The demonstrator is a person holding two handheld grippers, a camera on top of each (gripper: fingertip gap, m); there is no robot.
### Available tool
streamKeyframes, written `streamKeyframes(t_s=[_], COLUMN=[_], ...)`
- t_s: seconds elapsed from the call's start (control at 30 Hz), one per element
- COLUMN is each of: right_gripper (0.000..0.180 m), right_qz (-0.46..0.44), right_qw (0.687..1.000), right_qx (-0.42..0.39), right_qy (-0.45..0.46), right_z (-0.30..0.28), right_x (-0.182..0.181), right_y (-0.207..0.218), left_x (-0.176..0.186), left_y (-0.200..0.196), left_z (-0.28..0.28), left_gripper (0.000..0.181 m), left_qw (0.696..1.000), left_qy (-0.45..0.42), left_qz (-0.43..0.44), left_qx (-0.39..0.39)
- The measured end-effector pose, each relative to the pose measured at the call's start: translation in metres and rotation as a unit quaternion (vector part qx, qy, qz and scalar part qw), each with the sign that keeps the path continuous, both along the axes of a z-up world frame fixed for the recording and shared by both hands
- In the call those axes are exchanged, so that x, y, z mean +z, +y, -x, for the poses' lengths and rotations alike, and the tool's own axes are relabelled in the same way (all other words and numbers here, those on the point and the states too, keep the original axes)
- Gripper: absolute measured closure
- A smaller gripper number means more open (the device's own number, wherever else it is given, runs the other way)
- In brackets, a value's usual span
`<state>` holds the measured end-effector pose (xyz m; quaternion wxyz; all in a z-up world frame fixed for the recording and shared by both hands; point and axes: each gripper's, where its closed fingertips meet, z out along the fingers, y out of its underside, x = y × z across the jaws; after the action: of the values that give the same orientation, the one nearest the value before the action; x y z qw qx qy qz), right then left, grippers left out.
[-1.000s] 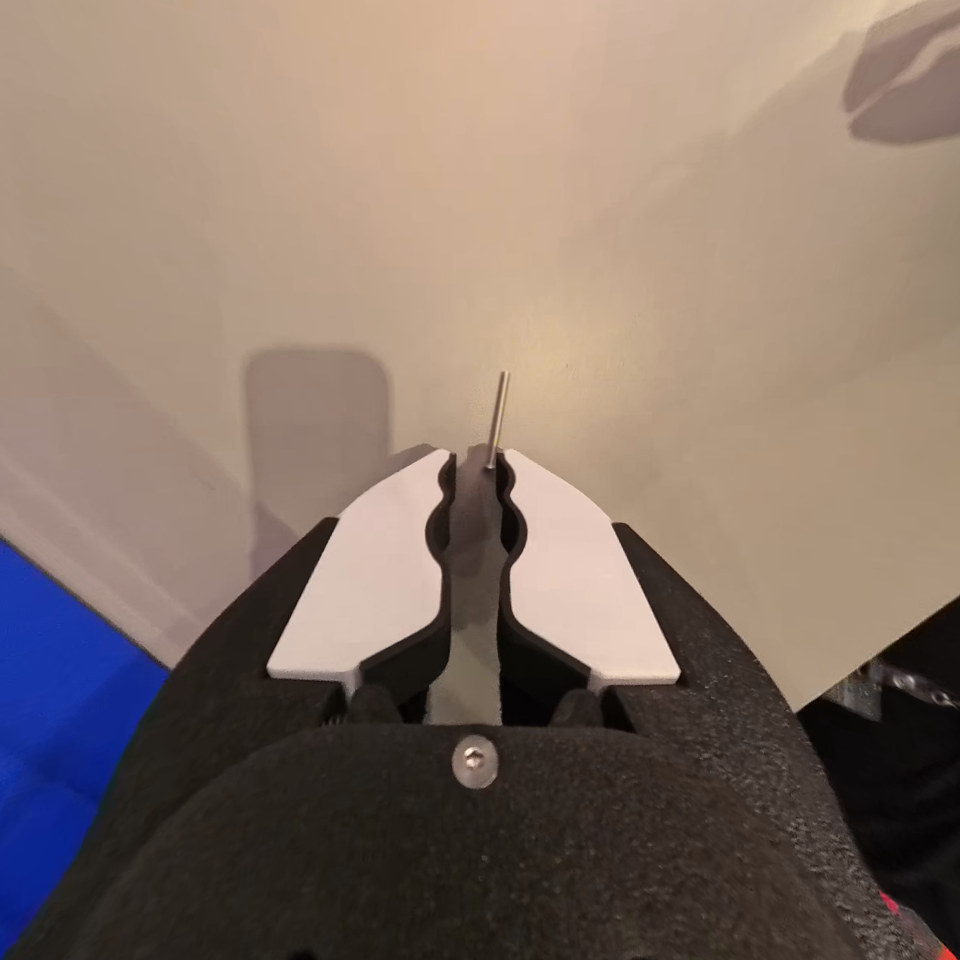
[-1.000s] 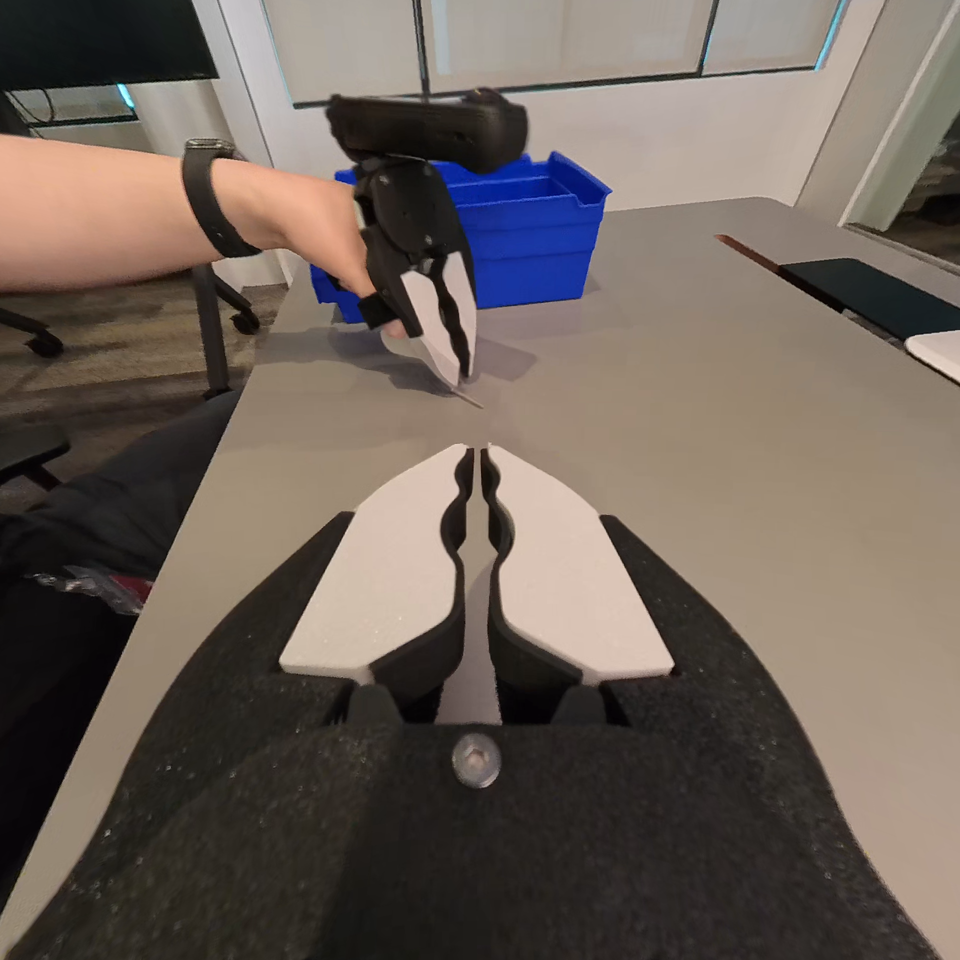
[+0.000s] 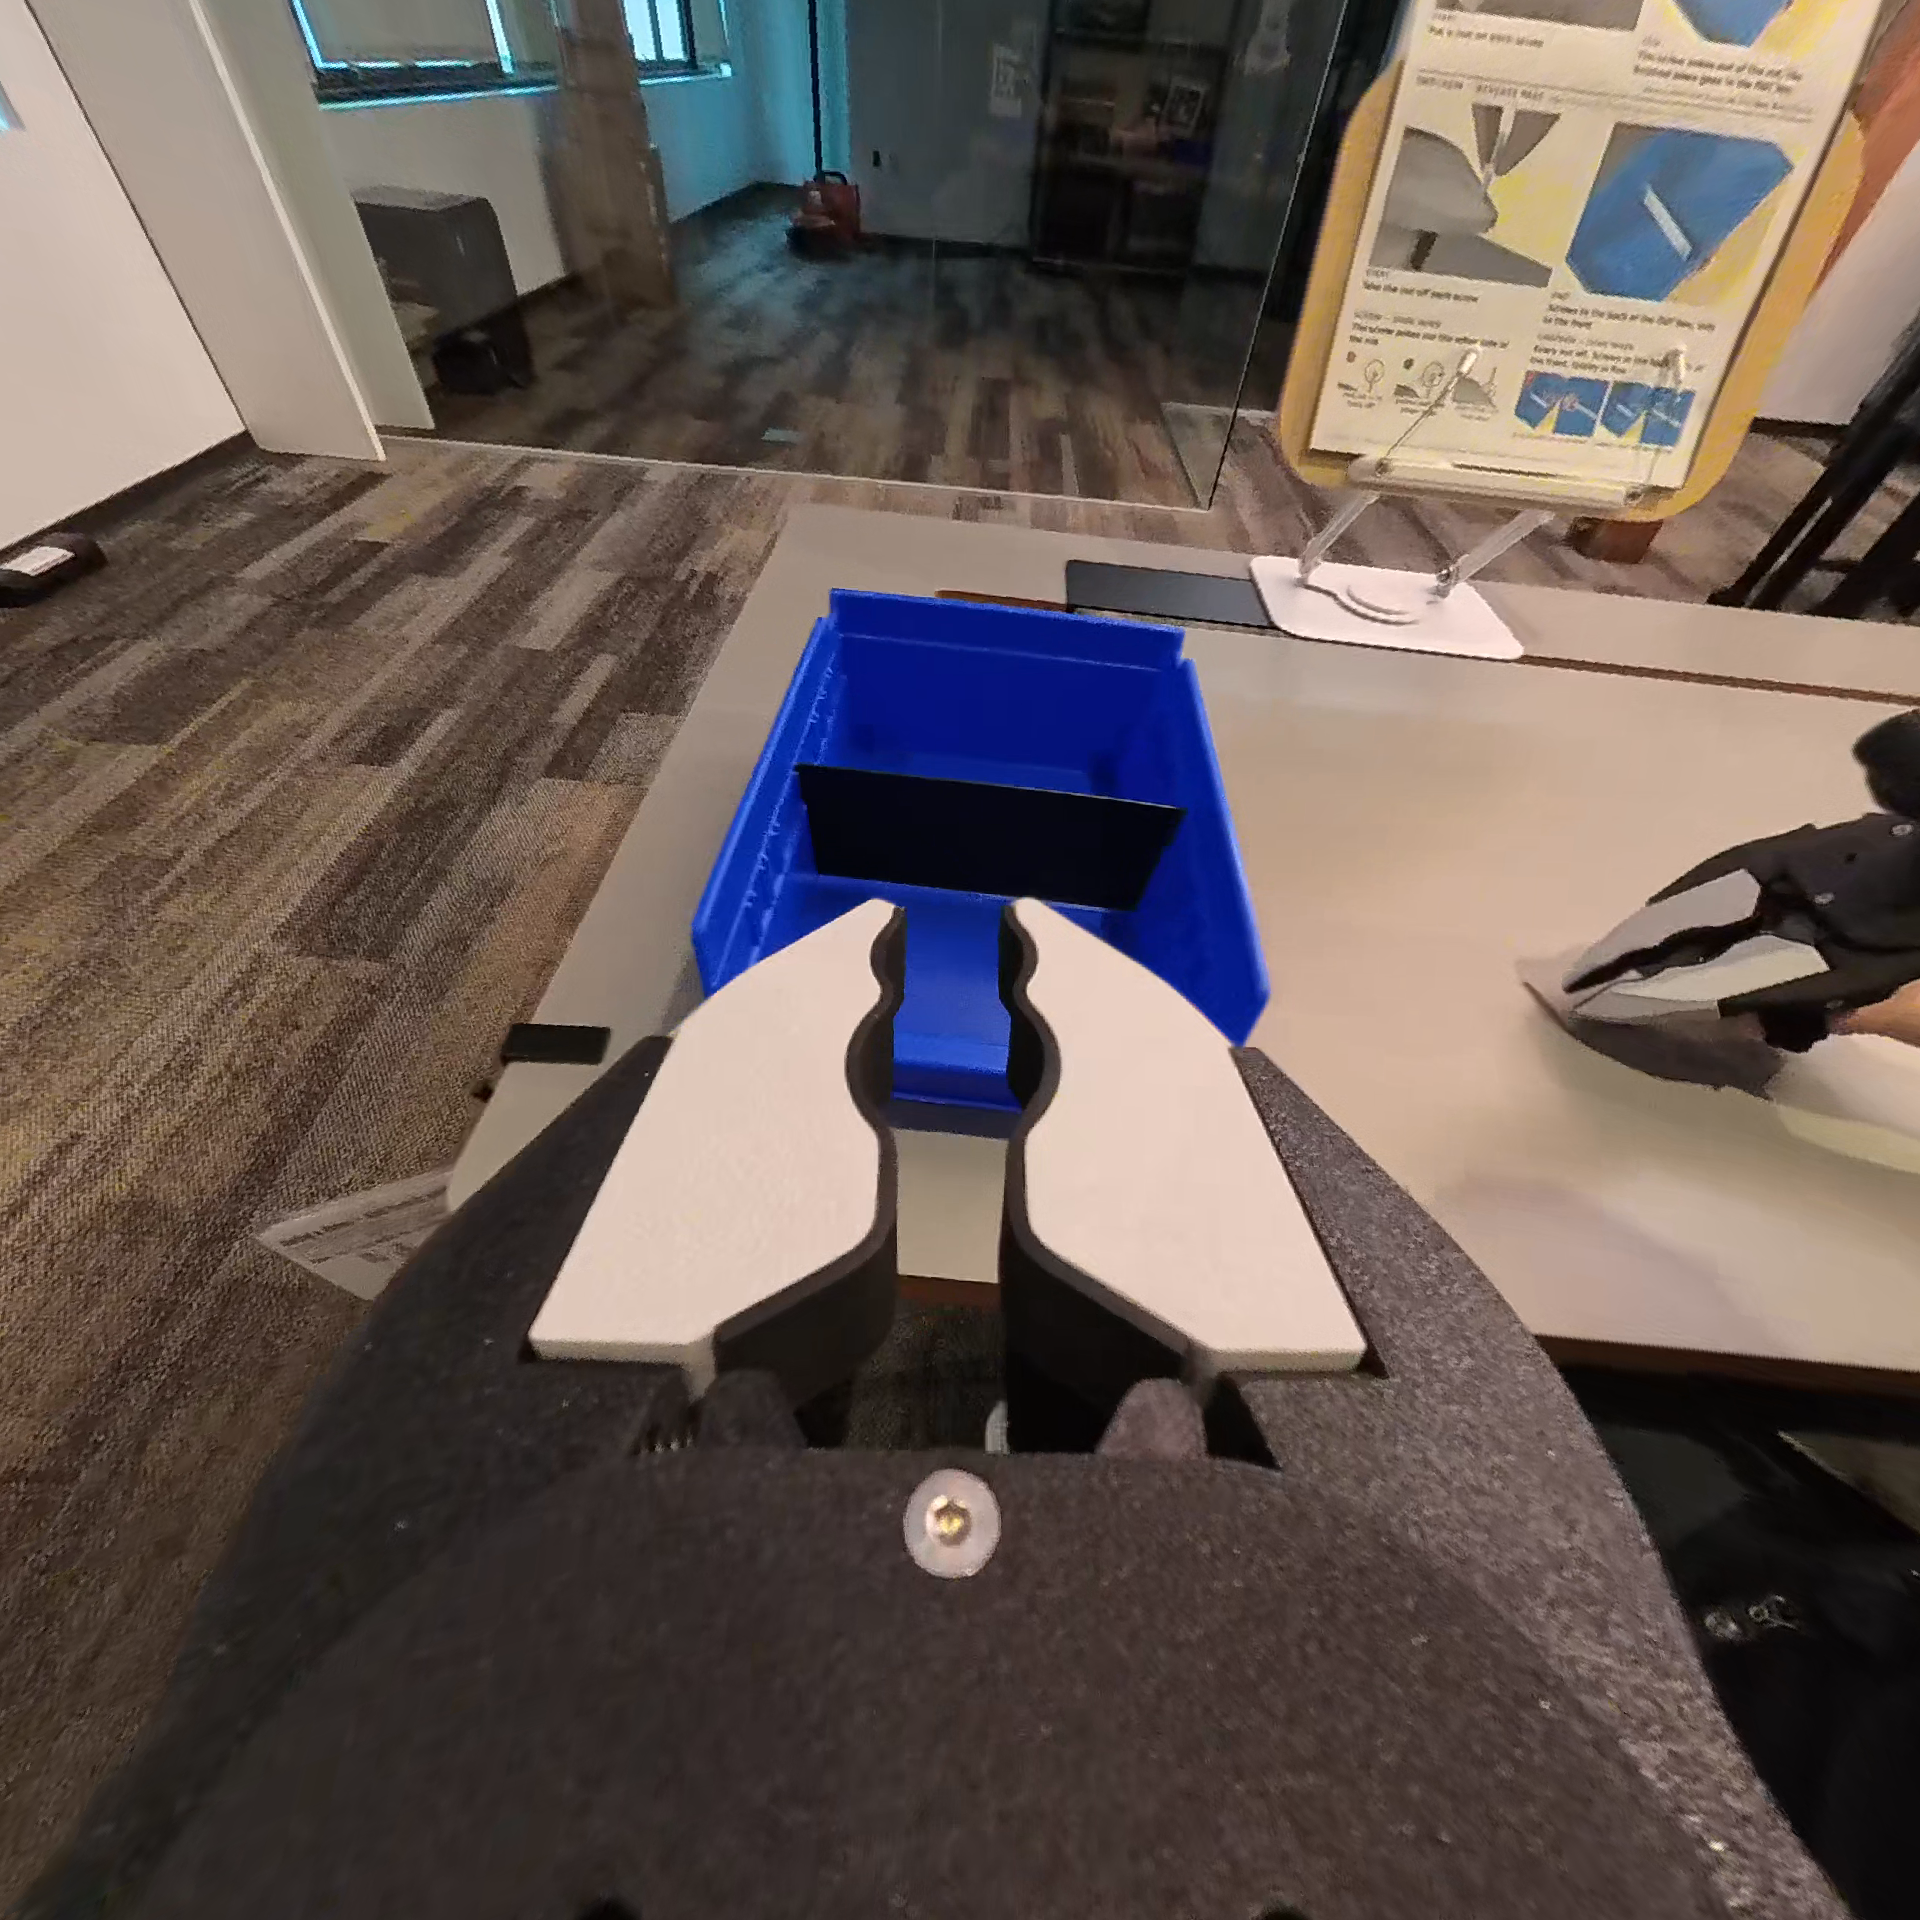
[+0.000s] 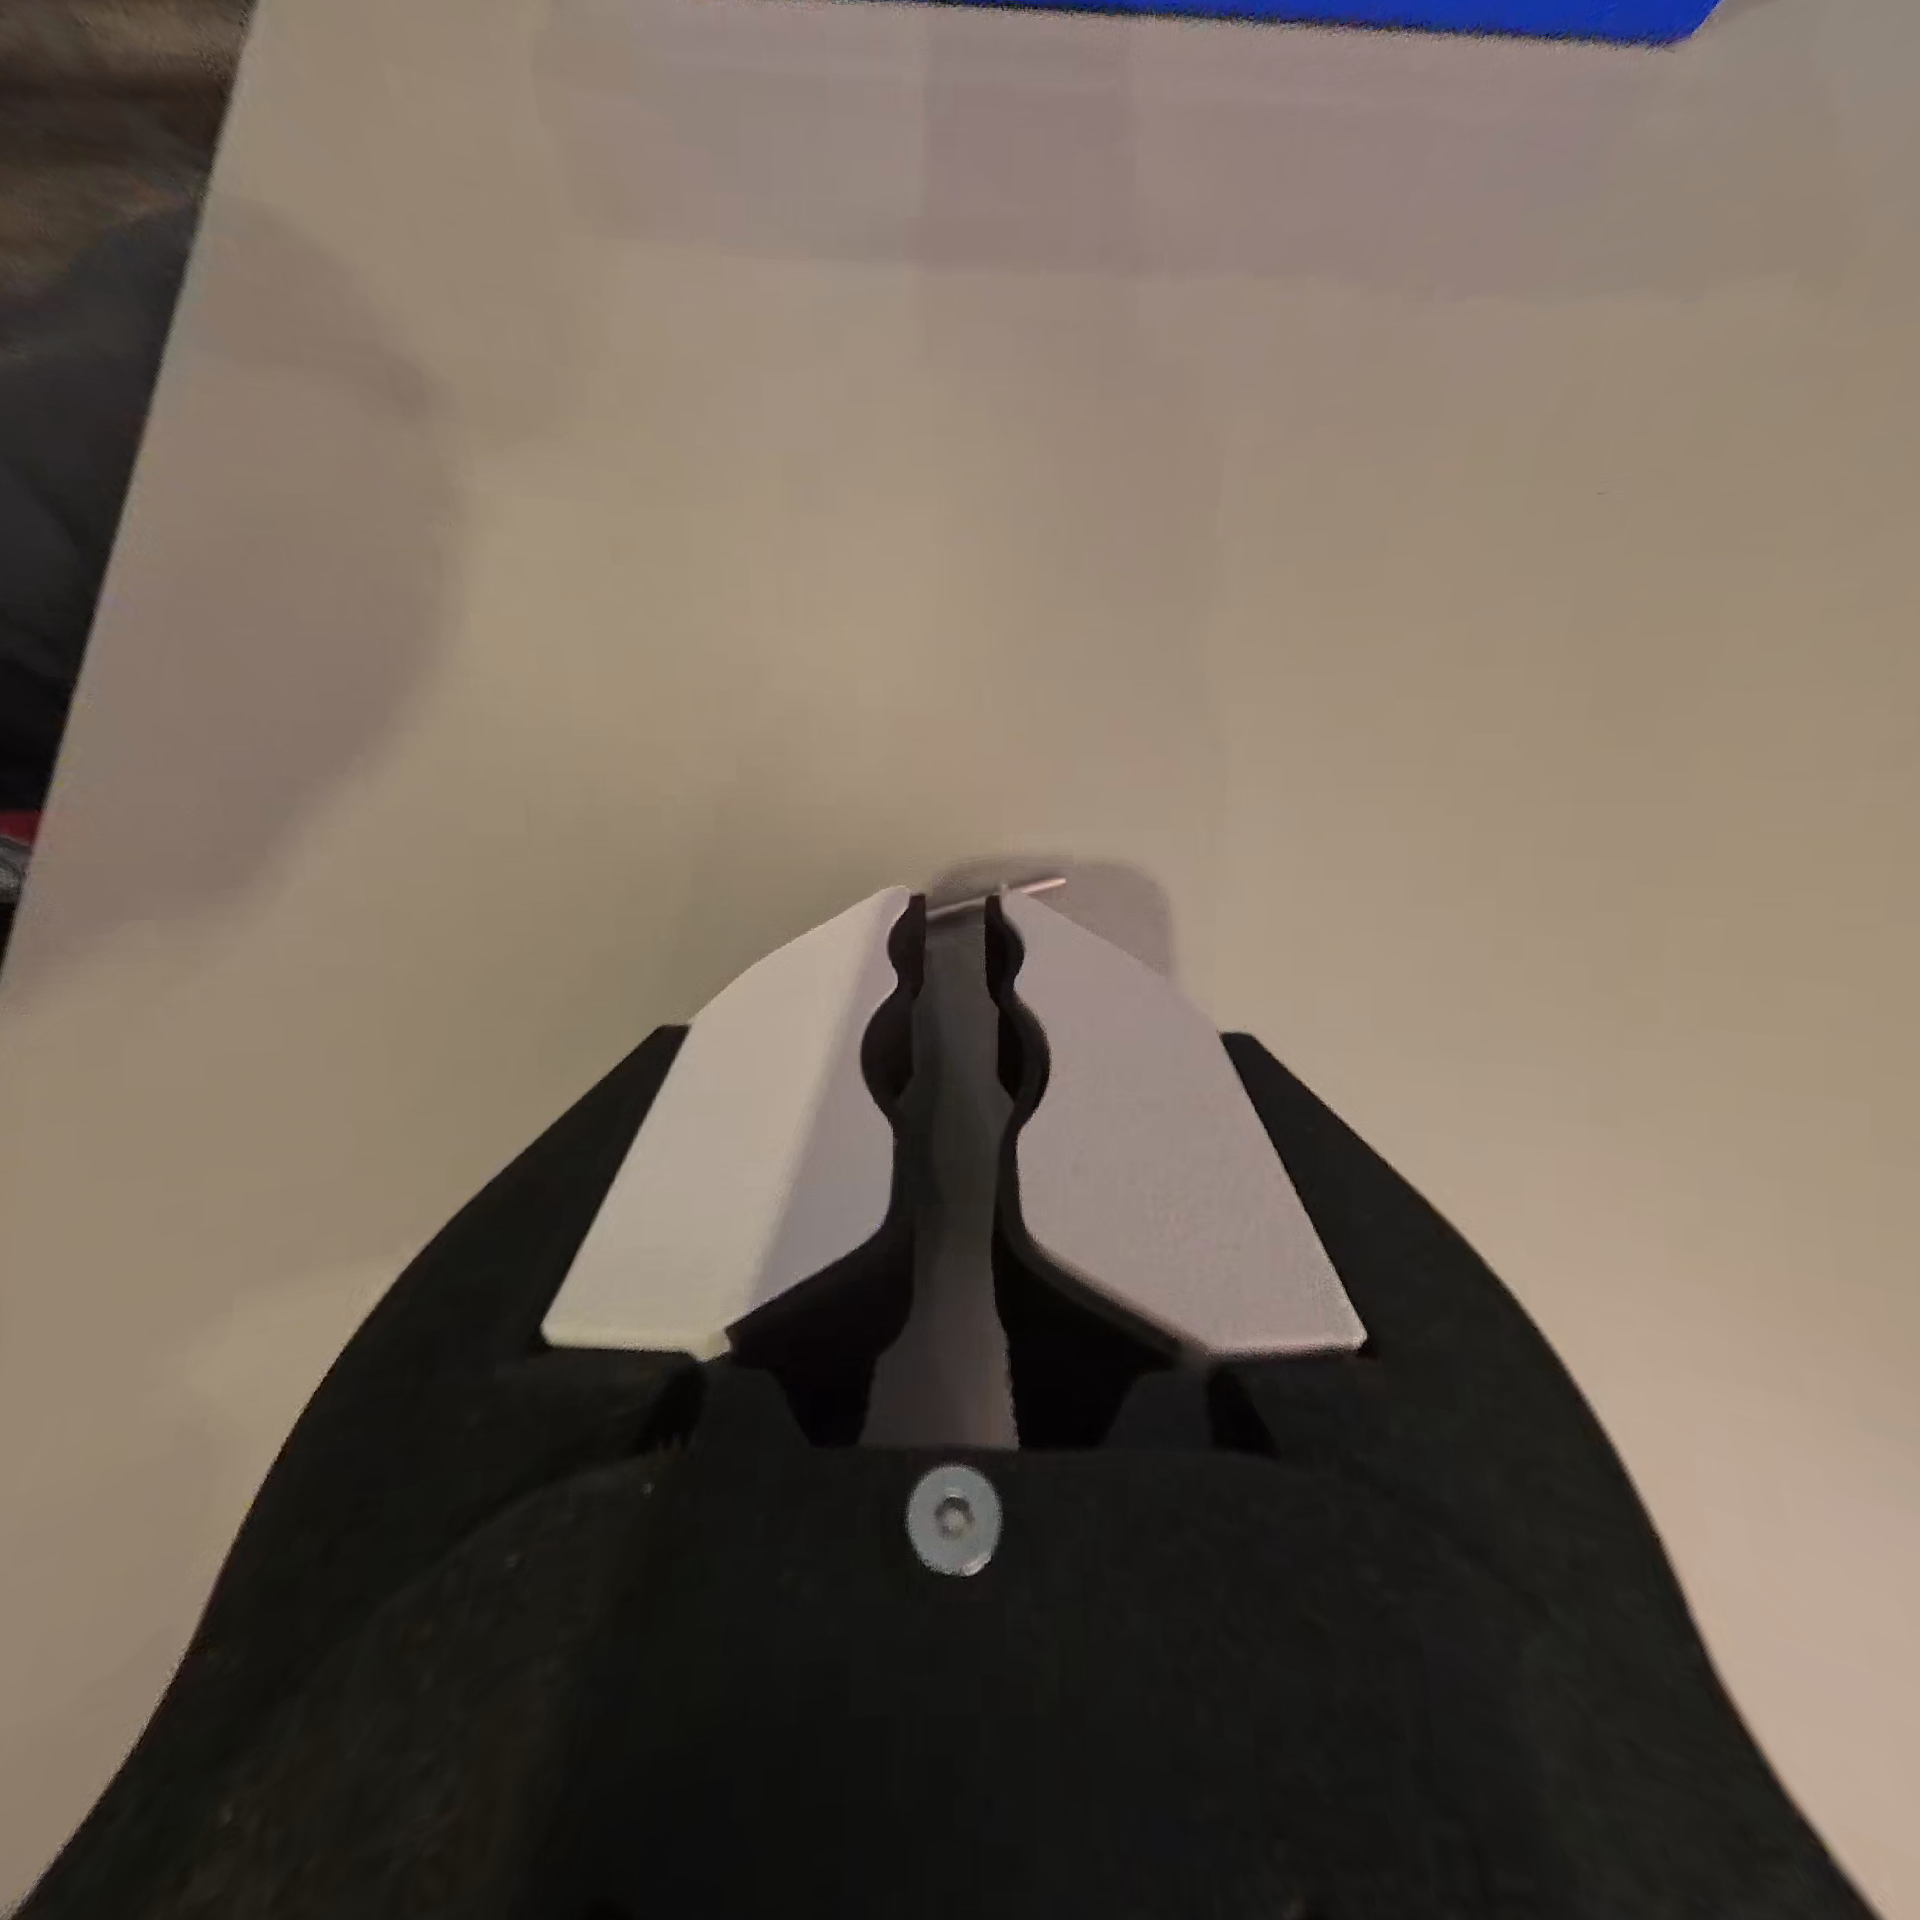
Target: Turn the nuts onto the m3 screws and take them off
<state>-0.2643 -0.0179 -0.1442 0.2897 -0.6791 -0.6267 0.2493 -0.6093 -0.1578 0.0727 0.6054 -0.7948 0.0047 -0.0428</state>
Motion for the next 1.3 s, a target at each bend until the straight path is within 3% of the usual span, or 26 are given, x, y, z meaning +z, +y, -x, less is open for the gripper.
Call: streamKeyframes(t_s=[0.17,0.33,0.6,0.77,0.9,1.07,1.3], right_gripper=[0.17,0.17,0.171,0.173,0.17,0.168,0.159], right_qz=[0.015,0.002,-0.061,-0.182,-0.237,-0.202,-0.137], right_qw=[1.0,0.998,0.979,0.948,0.928,0.928,0.927], right_qx=[-0.017,-0.058,-0.116,-0.199,-0.243,-0.28,-0.318], right_qy=[-0.007,0.033,0.156,0.172,0.151,0.141,0.143], right_z=[0.003,0.015,0.112,0.154,0.17,0.167,0.126], right_x=[-0.006,0.024,0.123,0.183,0.227,0.268,0.311], right_y=[0.005,0.02,0.068,0.115,0.134,0.143,0.151], left_x=[-0.011,-0.014,-0.005,-0.006,0.0,0.04,0.147], left_y=[0.013,0.03,0.084,0.112,0.124,0.139,0.17], left_z=[0.025,0.062,0.144,0.19,0.223,0.239,0.254], left_gripper=[0.165,0.165,0.166,0.166,0.166,0.167,0.169], left_qw=[1.0,1.0,0.996,0.993,0.995,0.997,0.999], left_qy=[0.001,0.016,0.055,0.057,0.047,0.02,-0.019], left_qz=[0.016,0.016,-0.017,-0.023,-0.002,0.018,-0.019], left_qx=[-0.008,-0.02,-0.065,-0.099,-0.083,-0.074,-0.033])
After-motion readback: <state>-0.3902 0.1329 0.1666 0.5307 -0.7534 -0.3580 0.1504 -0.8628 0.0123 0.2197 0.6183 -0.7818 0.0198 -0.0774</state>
